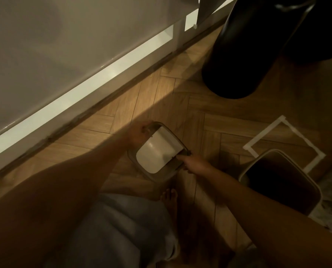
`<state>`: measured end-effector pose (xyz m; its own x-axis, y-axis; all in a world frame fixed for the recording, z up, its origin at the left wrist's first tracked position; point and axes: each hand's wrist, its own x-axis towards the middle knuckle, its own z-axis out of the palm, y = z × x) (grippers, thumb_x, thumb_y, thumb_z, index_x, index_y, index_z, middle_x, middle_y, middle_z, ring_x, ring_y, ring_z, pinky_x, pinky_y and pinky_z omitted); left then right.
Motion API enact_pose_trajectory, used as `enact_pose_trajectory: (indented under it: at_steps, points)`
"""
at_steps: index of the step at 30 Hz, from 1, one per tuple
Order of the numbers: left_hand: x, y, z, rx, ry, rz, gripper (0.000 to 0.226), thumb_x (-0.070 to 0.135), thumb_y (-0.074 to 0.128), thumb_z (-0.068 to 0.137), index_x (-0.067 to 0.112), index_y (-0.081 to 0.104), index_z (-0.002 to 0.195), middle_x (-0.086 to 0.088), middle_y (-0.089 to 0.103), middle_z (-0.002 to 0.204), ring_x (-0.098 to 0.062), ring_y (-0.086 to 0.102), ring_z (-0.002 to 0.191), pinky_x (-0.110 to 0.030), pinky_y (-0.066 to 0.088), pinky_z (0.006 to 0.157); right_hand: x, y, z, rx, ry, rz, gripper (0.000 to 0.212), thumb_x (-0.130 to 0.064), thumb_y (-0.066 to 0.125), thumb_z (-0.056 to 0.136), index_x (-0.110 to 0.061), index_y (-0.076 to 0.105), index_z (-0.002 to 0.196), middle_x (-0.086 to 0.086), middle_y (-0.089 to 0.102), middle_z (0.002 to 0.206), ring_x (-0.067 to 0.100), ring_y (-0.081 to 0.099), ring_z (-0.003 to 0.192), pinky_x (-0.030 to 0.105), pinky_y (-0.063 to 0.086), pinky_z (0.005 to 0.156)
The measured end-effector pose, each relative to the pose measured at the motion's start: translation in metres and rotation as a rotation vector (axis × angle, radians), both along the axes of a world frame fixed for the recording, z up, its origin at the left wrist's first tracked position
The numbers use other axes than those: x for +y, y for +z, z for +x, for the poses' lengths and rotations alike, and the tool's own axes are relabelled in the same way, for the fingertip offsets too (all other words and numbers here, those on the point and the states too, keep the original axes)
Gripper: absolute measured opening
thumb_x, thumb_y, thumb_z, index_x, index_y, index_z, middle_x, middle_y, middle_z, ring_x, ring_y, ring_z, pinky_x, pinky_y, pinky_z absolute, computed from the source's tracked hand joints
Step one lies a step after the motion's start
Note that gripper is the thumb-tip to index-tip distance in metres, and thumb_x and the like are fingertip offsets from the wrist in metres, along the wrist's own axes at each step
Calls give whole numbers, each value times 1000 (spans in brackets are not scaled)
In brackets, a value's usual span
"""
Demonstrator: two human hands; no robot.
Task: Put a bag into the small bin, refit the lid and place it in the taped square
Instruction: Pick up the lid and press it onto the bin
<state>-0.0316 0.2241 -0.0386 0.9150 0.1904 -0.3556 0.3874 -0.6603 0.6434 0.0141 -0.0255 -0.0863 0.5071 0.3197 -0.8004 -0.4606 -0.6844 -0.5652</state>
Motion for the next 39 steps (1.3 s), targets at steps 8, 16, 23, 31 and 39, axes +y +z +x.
enact_pose_trajectory:
  at_steps: [8, 16, 23, 31, 39]
  points:
    - [-34, 81, 16, -300, 187, 16, 27, 19, 59, 103, 9, 75, 121, -6, 75, 111, -18, 67, 101, -29, 50, 88, -43, 83, 16, -109, -65, 125, 11, -41, 67, 101, -36, 64, 110, -6, 73, 106, 11, 73, 87, 16, 53, 54]
    - [-116, 145, 33, -449, 103, -26, 26, 21, 68, 98, 5, 76, 116, -9, 74, 106, -17, 66, 96, -25, 52, 85, -125, 157, 20, -264, -148, 148, 31, -38, 68, 102, -27, 66, 130, -3, 77, 115, 9, 78, 93, 26, 63, 78]
    - [-197, 156, 66, -424, 9, -79, 17, 22, 64, 100, 14, 76, 108, 12, 66, 88, 9, 57, 75, 2, 40, 65, -203, 183, 16, -592, -159, 61, 50, -33, 72, 99, -24, 55, 145, -2, 70, 128, 19, 69, 117, 18, 55, 81]
    - [-282, 163, 94, -320, -95, -162, 16, 30, 61, 101, 20, 71, 108, 16, 65, 87, 7, 59, 81, -14, 44, 68, -270, 207, 3, -895, -87, -191, 66, -36, 73, 97, -18, 48, 155, 4, 40, 162, 27, 44, 147, 28, 33, 113]
    - [-361, 174, 95, -220, -98, -196, 23, 31, 53, 105, 16, 62, 120, 2, 65, 104, -15, 65, 98, -38, 58, 88, -290, 226, -40, -902, 38, -146, 68, -65, 59, 96, -28, 51, 152, -5, 53, 157, 16, 52, 141, 26, 41, 102]
